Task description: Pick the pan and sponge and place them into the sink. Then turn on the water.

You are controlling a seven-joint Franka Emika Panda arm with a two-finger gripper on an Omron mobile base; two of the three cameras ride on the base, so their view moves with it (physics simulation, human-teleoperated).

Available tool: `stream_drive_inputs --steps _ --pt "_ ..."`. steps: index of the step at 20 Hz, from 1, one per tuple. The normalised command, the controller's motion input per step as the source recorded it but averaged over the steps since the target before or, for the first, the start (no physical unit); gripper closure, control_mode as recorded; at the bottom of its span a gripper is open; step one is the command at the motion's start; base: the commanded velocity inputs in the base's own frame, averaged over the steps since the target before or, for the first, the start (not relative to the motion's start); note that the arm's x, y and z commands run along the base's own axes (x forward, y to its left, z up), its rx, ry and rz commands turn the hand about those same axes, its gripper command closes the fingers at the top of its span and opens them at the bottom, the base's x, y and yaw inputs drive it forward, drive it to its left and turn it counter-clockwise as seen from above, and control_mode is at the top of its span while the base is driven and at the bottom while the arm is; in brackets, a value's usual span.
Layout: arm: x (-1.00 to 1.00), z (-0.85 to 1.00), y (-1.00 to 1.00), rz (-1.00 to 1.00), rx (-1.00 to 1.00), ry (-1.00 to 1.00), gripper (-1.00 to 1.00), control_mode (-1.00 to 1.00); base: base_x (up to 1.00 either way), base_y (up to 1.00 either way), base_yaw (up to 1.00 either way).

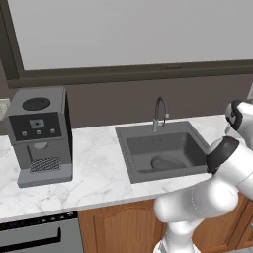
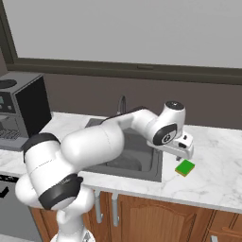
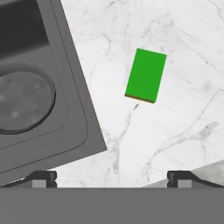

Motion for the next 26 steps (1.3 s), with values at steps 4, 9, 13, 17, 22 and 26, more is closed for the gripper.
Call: stream_drive_inputs --steps 4,9,13,17,22,26 --pt "0.06 -0.08 -0.11 0.0 0.0 -0.02 -1.0 -1.0 0.0 0.0 0.0" --pt "0.07 -0.05 -0.07 0.0 -0.01 0.0 -1.0 -1.0 0.0 0.0 0.0" --pt "0.06 -0.04 -0.09 0.0 -0.01 0.0 -1.0 -1.0 0.0 0.0 0.0" --pt "0.08 -0.02 -0.07 0.0 -0.01 0.0 -1.0 -1.0 0.0 0.0 0.0" --pt "0.08 -0.01 -0.08 0.0 -0.01 -0.01 -1.0 -1.0 0.0 0.0 0.0" --pt "0.12 -0.03 -0.07 0.0 0.0 0.0 -1.0 -1.0 0.0 0.0 0.0"
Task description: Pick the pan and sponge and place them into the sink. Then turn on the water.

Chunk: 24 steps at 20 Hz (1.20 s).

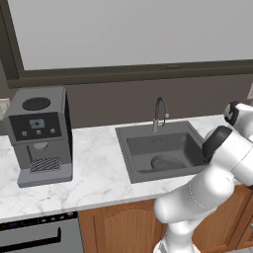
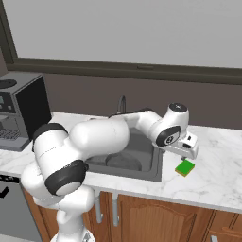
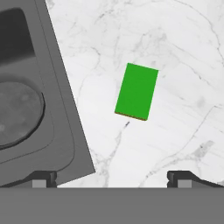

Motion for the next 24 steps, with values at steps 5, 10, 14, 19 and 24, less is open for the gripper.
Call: stream_drive_inputs --steps 5,10,14,19,24 --pt "0.13 -0.05 -0.05 0.0 0.0 0.0 -1.0 -1.0 0.0 0.0 0.0" --pt "0.08 -0.08 -0.07 0.0 0.02 0.0 -1.0 -1.0 0.0 0.0 0.0" --pt "0.07 -0.09 -0.12 0.0 0.01 0.0 -1.0 -1.0 0.0 0.0 0.0" --pt "0.07 -0.08 -0.12 0.0 0.0 0.0 -1.0 -1.0 0.0 0.0 0.0" --pt "0.08 -0.07 -0.08 0.0 0.01 0.0 -1.0 -1.0 0.0 0.0 0.0"
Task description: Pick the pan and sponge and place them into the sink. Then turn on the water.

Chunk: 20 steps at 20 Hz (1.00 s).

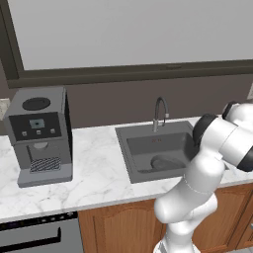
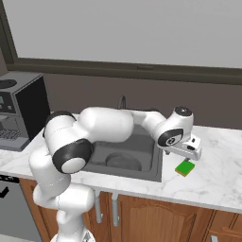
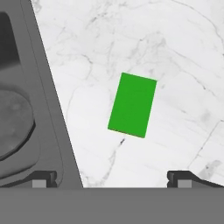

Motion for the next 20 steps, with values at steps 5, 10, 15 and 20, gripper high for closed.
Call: stream_drive_inputs --steps 5,10,15,20 --pt "0.08 -0.08 -0.09 0.0 0.01 0.0 -1.0 -1.0 0.0 0.0 0.0" --pt "0.07 -0.11 -0.09 0.0 0.01 0.0 -1.0 -1.0 0.0 0.0 0.0" --pt "0.04 -0.13 -0.05 0.0 0.01 0.0 -1.0 -1.0 0.0 0.0 0.0" --pt "0.04 -0.12 0.0 0.0 0.01 0.0 -1.0 -1.0 0.0 0.0 0.0"
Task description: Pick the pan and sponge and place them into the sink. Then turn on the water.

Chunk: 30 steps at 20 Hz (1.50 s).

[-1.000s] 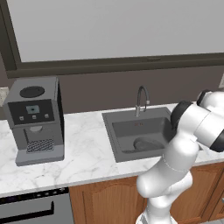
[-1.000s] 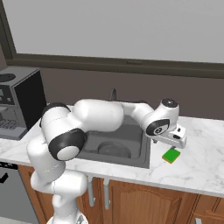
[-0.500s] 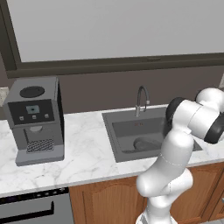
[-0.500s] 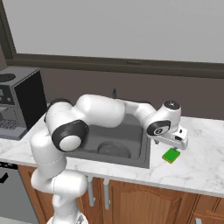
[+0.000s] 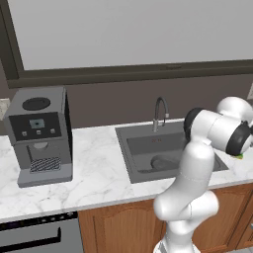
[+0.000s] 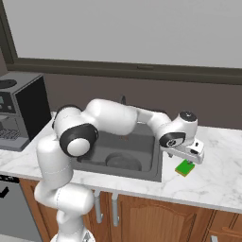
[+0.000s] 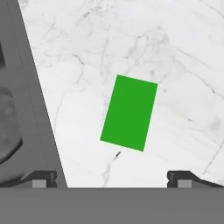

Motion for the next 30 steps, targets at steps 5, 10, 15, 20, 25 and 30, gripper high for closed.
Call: stream_drive_inputs --steps 5,10,15,20,25,30 --pt "0.07 -0.07 -0.02 0.0 0.0 0.0 -1.0 -1.0 0.0 0.0 0.0" --pt "0.08 -0.05 -0.01 0.0 0.0 0.0 -1.0 -1.0 0.0 0.0 0.0" --pt "0.07 -0.09 0.0 0.0 0.0 0.0 -1.0 -1.0 0.0 0.0 0.0" --pt "0.06 -0.1 -0.01 0.0 0.0 0.0 -1.0 -1.0 0.0 0.0 0.0" --pt "0.07 -0.09 -0.06 0.0 0.0 0.0 -1.0 -1.0 0.0 0.0 0.0" --pt "0.03 -0.08 -0.12 0.0 0.0 0.0 -1.0 -1.0 0.0 0.0 0.0"
